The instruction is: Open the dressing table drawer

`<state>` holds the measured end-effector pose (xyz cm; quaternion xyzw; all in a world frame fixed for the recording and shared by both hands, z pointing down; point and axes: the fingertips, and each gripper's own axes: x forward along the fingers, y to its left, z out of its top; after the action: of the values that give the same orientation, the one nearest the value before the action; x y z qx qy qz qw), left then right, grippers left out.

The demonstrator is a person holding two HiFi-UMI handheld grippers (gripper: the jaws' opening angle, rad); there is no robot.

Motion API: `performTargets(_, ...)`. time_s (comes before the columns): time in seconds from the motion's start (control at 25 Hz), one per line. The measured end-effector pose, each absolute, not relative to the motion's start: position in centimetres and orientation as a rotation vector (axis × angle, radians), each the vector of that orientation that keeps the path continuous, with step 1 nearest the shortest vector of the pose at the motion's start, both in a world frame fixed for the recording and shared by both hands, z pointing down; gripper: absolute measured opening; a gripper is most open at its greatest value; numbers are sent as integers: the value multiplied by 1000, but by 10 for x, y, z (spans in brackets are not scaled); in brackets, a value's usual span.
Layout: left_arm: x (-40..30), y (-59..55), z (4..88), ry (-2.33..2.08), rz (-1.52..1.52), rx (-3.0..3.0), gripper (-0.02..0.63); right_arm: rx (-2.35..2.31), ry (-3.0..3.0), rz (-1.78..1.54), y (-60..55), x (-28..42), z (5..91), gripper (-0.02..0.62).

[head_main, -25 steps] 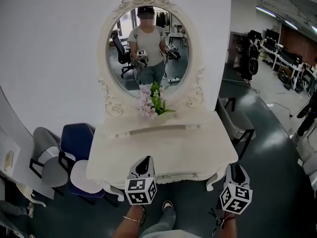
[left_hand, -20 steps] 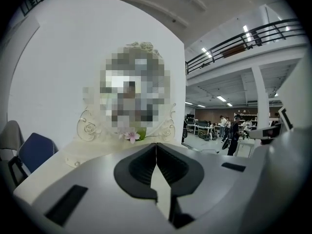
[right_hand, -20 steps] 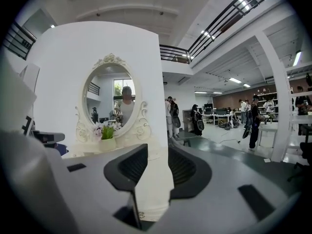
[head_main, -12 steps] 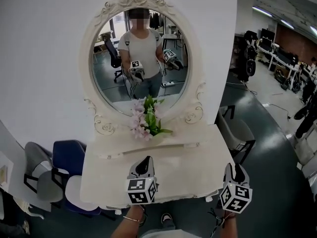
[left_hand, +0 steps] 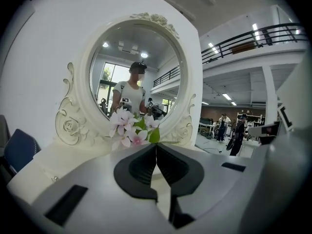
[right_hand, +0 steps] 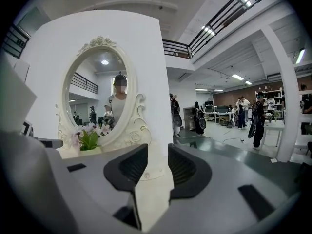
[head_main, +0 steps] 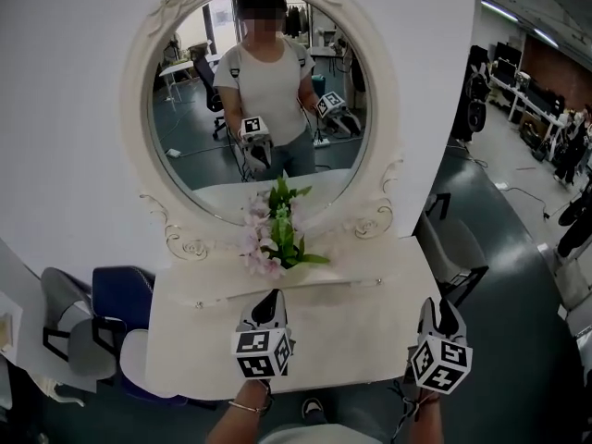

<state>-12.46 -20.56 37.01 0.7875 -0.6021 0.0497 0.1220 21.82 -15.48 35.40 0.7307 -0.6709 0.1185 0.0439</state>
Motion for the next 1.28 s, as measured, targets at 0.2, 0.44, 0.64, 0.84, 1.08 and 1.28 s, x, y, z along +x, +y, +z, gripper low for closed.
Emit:
performTargets(0.2, -137, -216, 383, -1796, 164, 2230, 18, 2172, -2059, 410, -180, 213, 370, 138)
performTargets(0.44, -147, -227, 383, -1861, 144, 2150, 18, 2094, -2132, 399, -219, 203, 364, 137)
performTargets(0.64, -150, -234, 381, -1907, 140, 2116, 18, 2046, -2182, 386, -246, 196, 360, 137)
performTargets(0.84, -161, -232, 386, -1947, 152, 2065, 18, 1979, -2217, 396, -260, 185, 366, 137)
performTargets(1.08, -171, -231, 388, -1996, 152, 2013, 18, 1923, -2244, 398, -273, 178, 370, 139)
performTargets(1.28, -177, -229, 397, -2018, 158, 1970, 18, 1877, -2252, 400, -281, 174, 376, 140)
